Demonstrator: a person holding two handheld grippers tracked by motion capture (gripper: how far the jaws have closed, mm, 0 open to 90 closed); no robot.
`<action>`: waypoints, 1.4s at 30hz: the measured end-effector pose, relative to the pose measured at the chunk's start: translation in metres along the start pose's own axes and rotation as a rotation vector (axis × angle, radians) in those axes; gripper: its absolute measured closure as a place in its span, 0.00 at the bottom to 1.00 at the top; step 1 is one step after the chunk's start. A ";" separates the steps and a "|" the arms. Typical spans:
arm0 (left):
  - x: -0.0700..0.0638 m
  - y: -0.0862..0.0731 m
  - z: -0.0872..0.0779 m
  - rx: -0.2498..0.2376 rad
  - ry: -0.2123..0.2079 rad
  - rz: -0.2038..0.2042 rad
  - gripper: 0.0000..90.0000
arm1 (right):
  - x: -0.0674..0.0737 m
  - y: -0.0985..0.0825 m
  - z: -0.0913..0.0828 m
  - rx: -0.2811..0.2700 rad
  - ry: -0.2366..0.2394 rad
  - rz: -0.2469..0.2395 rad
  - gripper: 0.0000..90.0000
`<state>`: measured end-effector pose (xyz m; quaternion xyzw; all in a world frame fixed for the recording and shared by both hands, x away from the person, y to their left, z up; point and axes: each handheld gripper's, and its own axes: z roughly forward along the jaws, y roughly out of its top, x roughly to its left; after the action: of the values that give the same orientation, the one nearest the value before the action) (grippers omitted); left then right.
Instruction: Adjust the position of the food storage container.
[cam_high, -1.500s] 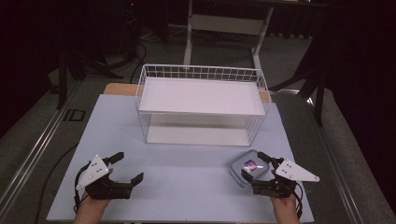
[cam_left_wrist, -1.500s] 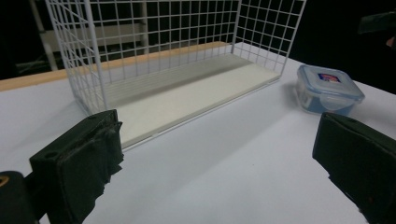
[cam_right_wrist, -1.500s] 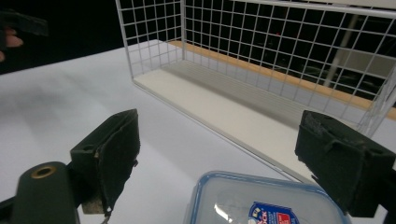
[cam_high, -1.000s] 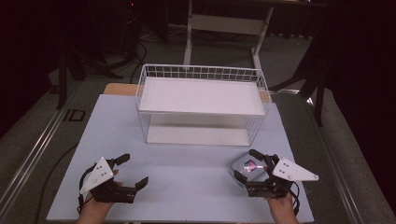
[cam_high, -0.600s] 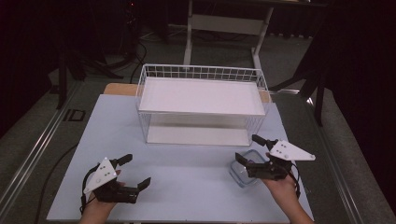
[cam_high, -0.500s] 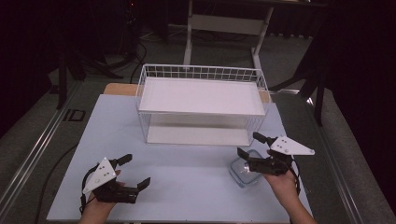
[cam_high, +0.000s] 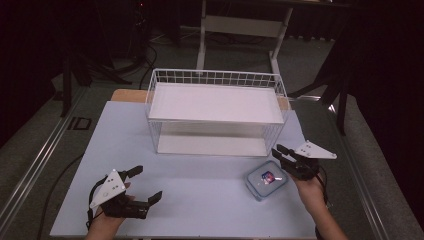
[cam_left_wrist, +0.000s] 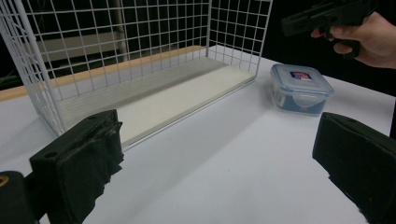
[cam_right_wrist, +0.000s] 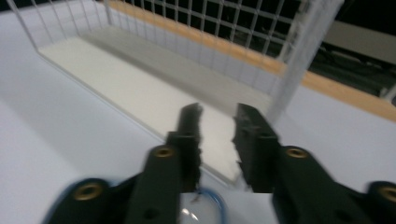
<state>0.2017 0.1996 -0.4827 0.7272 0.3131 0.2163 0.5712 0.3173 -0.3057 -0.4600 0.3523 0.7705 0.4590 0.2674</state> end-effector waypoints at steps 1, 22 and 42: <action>0.000 0.000 0.000 0.000 -0.001 0.000 0.03 | -0.002 -0.002 0.000 0.012 -0.007 0.000 0.88; -0.001 0.001 0.000 -0.003 -0.005 0.010 0.03 | -0.022 -0.068 -0.006 0.278 -0.040 0.007 1.00; -0.003 0.000 0.003 0.009 -0.007 0.019 0.03 | 0.009 -0.069 -0.001 0.305 0.072 0.019 1.00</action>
<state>0.2011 0.1954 -0.4827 0.7334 0.3050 0.2177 0.5672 0.2907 -0.3223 -0.5220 0.3793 0.8371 0.3515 0.1785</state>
